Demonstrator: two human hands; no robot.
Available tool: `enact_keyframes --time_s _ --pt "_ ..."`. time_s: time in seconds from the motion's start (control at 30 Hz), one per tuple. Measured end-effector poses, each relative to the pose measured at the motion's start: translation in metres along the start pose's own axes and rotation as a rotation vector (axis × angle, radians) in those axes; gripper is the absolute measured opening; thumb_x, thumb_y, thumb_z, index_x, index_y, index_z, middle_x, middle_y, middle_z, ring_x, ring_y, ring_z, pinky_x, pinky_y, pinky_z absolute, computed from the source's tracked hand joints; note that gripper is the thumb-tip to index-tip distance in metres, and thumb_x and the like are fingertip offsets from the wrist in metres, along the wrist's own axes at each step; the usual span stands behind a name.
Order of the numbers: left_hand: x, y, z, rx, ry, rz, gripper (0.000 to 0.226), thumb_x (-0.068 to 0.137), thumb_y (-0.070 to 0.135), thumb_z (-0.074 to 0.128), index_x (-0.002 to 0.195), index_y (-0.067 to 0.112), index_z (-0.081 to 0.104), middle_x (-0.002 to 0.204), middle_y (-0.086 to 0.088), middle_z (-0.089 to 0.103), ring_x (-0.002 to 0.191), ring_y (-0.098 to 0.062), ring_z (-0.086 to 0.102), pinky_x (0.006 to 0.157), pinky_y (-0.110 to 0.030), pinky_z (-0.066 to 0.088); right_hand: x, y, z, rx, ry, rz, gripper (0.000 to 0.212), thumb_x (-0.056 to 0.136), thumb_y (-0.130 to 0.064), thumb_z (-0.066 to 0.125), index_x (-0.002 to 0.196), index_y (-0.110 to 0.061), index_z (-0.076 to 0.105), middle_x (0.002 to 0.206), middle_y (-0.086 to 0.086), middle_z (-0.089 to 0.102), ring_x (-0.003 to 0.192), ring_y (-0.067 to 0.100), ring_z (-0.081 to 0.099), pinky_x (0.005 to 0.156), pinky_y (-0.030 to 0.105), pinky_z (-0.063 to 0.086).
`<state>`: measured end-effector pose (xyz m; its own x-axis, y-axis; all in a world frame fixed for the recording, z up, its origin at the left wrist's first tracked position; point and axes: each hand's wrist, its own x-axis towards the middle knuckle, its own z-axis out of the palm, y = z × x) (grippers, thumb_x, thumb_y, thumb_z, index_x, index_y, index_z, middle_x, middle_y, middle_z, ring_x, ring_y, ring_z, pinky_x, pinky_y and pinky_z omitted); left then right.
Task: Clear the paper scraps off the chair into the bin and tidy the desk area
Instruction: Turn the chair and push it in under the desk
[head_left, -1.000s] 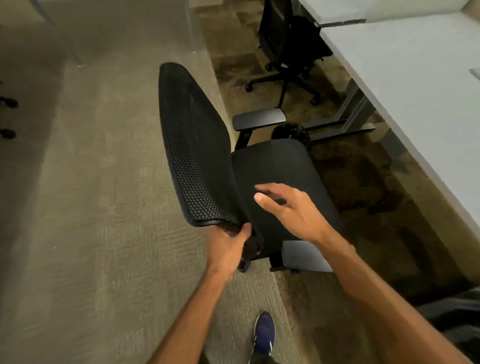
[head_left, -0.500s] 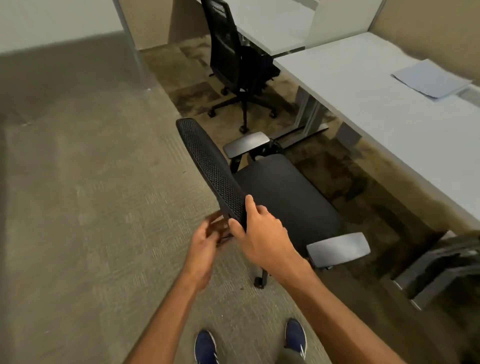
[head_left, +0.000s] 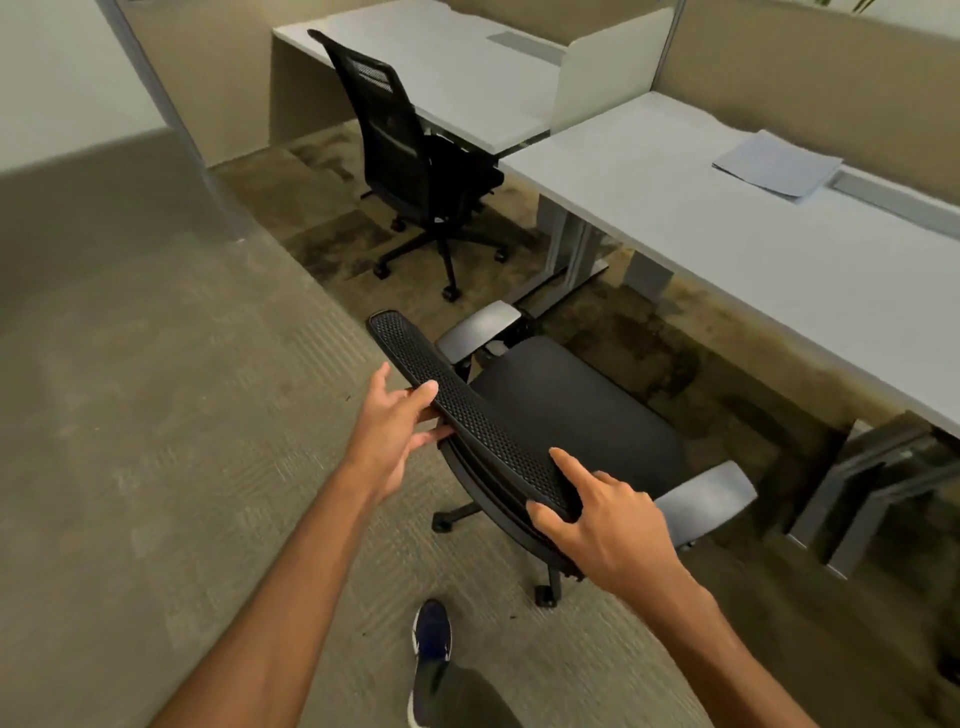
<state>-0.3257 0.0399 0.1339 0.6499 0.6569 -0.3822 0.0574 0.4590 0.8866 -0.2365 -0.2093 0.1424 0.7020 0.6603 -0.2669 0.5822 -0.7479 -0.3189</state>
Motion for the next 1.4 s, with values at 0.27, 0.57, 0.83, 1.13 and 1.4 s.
enact_keyframes --time_s 0.27,0.57,0.83,1.13,1.4 --pt "0.035 0.008 -0.009 0.117 -0.011 0.021 0.094 0.092 -0.008 0.064 0.162 0.021 0.009 0.111 -0.006 0.073 0.096 -0.018 0.077 0.067 -0.034 0.064 0.009 -0.037 0.016 -0.06 0.123 0.22 0.106 0.073 -0.098 0.0 0.155 -0.037 0.026 0.149 -0.005 0.053 0.136 0.021 0.05 0.112 0.05 0.038" --pt "0.053 0.013 -0.001 0.224 -0.081 0.023 0.094 0.092 -0.003 0.067 0.163 0.023 0.011 0.143 -0.023 0.056 0.111 -0.026 0.071 0.077 -0.036 0.064 0.025 -0.066 0.014 -0.038 0.23 0.38 0.1 0.077 -0.097 0.009 0.147 -0.035 0.045 0.136 -0.005 0.063 0.128 0.023 0.056 0.108 0.054 0.038" --pt "0.072 0.022 0.016 0.245 -0.175 -0.026 0.094 0.095 -0.002 0.063 0.162 0.025 0.003 0.155 -0.021 0.042 0.123 -0.032 0.063 0.069 -0.025 0.062 0.038 -0.064 0.013 -0.059 0.327 0.466 0.088 0.081 -0.094 0.024 0.132 -0.032 0.06 0.116 -0.004 0.073 0.109 0.022 0.067 0.098 0.052 0.046" --pt "0.1 0.05 0.059 0.816 -0.177 0.326 0.131 0.071 0.033 0.09 0.162 0.027 -0.004 0.168 -0.016 0.007 0.152 -0.032 0.021 0.12 -0.048 0.031 0.055 -0.046 0.001 -0.143 0.338 0.646 0.085 0.084 -0.091 0.021 0.143 -0.039 0.053 0.131 -0.004 0.067 0.127 0.023 0.058 0.114 0.067 0.022" --pt "0.158 0.052 0.129 1.635 -0.888 0.876 0.095 0.081 0.089 0.019 0.147 0.029 0.051 0.16 0.002 0.044 0.156 -0.016 0.018 0.124 -0.056 -0.008 0.069 0.008 -0.026 -0.183 0.406 0.636 0.078 0.087 -0.086 0.029 0.134 -0.034 0.062 0.12 -0.011 0.069 0.116 0.014 0.059 0.114 0.055 0.03"
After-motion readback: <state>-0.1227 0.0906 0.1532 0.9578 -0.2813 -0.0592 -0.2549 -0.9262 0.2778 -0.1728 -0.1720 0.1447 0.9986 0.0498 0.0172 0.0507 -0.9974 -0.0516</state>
